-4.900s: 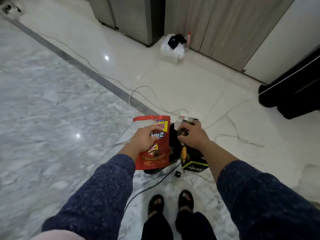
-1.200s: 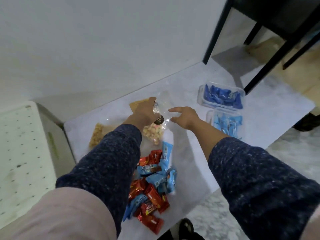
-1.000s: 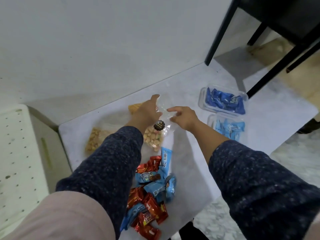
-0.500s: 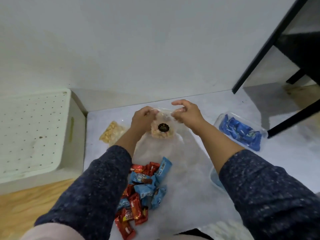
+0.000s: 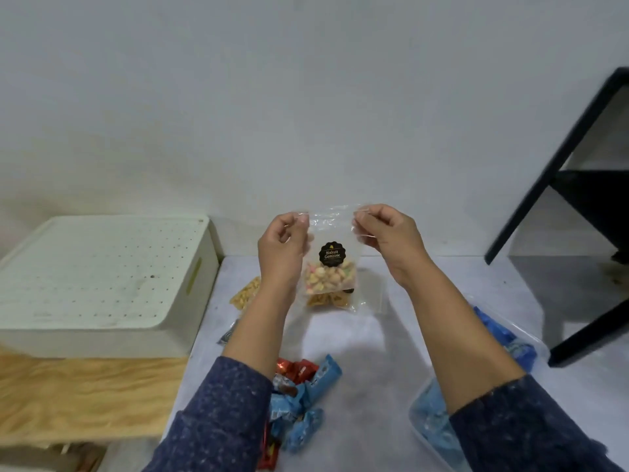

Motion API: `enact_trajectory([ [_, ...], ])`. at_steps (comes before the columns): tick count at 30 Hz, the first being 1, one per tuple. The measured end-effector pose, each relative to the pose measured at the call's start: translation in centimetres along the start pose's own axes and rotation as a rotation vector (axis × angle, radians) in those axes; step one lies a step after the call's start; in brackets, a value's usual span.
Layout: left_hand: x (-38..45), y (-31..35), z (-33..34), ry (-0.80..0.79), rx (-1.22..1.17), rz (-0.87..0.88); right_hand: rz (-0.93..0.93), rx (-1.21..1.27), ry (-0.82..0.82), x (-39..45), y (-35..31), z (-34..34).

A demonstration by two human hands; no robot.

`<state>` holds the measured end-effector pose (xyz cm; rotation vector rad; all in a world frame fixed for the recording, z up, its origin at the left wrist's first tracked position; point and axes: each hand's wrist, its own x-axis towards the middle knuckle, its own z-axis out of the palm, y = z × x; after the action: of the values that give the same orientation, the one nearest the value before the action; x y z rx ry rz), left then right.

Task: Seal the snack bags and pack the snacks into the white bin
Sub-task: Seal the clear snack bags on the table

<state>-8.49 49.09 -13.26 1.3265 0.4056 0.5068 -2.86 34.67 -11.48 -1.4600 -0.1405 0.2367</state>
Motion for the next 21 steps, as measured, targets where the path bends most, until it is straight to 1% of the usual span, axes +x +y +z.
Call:
enact_trajectory([
  [4,-0.7,3.1,-0.4,0.013,-0.039,0.059,-0.089,0.045,-0.034,-1.5,-2.6,0.7],
  [7,-1.2,4.6,-0.8,-0.006,-0.052,0.093,-0.168,0.048,-0.037,-2.5,-4.2,1.2],
  [14,-1.9,6.8,-1.4,-0.005,-0.031,0.209,-0.352,0.068,0.024,-3.9,-5.7,2.8],
  [19,-2.8,7.6,-1.6,0.009,-0.023,0.287,-0.391,0.07,0.113,-4.5,-5.5,3.9],
  [21,-2.9,7.8,-1.6,0.024,-0.031,0.29,-0.378,0.096,0.094,-4.5,-5.4,4.2],
])
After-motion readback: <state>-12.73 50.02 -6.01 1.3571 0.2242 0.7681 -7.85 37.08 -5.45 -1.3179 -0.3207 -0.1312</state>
